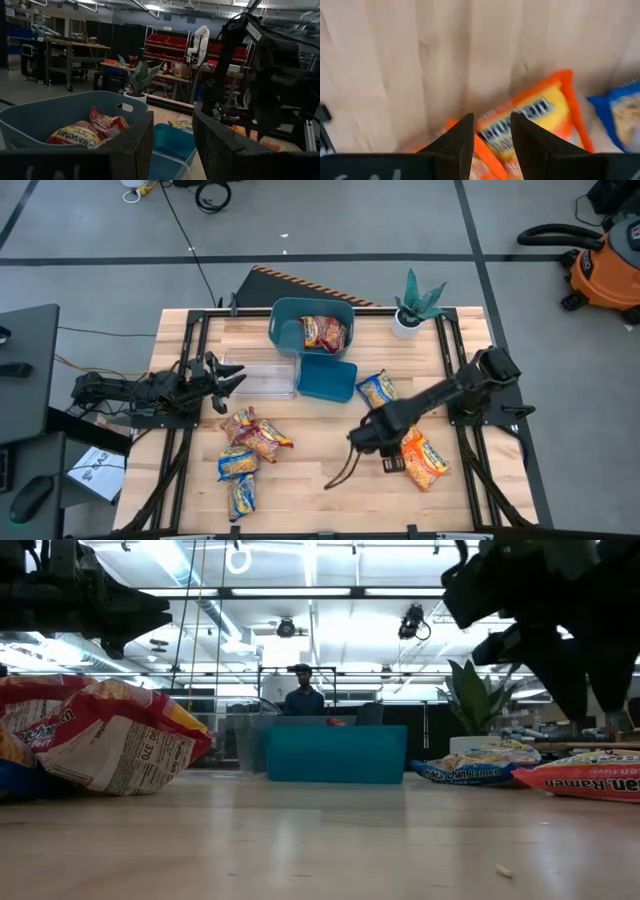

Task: Sort Maruchan noodles
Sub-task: Put the orange noodle pack into the blue bin

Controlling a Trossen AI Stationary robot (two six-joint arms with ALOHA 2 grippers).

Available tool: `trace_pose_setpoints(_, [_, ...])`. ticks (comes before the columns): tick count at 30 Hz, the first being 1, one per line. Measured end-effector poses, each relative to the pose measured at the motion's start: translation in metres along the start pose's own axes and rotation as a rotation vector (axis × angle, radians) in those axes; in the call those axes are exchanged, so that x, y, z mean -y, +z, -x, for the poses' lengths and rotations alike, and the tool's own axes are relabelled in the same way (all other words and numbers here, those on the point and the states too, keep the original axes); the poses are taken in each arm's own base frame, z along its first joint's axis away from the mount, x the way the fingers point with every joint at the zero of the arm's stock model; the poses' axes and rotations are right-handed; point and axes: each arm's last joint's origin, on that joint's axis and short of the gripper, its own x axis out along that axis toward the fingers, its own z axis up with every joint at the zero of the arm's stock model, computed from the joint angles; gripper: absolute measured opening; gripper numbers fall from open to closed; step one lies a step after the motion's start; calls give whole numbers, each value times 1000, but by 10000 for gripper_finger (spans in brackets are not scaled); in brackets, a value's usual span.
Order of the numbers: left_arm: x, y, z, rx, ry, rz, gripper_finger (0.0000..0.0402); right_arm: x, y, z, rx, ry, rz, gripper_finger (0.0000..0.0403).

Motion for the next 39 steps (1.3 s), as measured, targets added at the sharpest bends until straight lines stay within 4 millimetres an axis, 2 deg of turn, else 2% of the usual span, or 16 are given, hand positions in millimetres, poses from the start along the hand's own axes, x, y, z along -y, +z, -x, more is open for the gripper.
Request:
trace_pose_setpoints(5, [0,1,0,7,0,0,142,-14,-3,-13,56,-2,-9,134])
trace_pose_setpoints(9, [0,1,0,7,0,-44,142,-12,-13,-30,-7,38,-19,134])
trace_pose_setpoints(13, [0,1,0,8,0,-73,142,-15,-18,-40,-39,96,-3,134])
trace_pose_setpoints(20, [0,1,0,7,0,-81,142,-19,-19,-38,-44,107,-8,134])
trace_pose_setpoints(24, [0,1,0,7,0,-78,142,-29,-24,-39,-46,102,38,134])
trace_pose_setpoints(33, [0,1,0,7,0,-76,142,-48,-35,-43,4,-32,180,134])
trace_pose_setpoints(39, [0,1,0,6,0,-76,142,-48,-40,-49,-22,-28,207,120])
